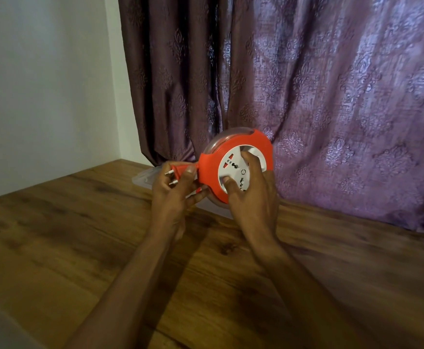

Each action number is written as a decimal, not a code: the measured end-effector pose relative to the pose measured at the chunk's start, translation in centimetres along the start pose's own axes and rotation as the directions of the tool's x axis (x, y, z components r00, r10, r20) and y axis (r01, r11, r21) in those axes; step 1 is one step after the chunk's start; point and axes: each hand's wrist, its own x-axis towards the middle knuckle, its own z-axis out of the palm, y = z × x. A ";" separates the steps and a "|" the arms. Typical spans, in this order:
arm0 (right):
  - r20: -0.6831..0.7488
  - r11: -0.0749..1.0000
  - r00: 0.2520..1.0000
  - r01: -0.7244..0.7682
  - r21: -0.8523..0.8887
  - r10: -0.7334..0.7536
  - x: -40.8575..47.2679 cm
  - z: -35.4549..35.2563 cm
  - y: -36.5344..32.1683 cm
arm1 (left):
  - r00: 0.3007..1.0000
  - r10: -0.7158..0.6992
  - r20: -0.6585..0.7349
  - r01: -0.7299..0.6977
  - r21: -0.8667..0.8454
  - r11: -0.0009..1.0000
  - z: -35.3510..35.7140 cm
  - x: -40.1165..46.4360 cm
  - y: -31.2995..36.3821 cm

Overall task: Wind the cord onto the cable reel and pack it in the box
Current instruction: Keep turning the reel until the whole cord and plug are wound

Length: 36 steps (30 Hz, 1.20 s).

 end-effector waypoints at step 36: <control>-0.072 0.971 0.972 0.230 0.067 -0.225 -0.8 -1.8 -5.0 | 0.956 -0.067 0.284 0.131 -0.214 0.968 2.4 -2.1 -0.8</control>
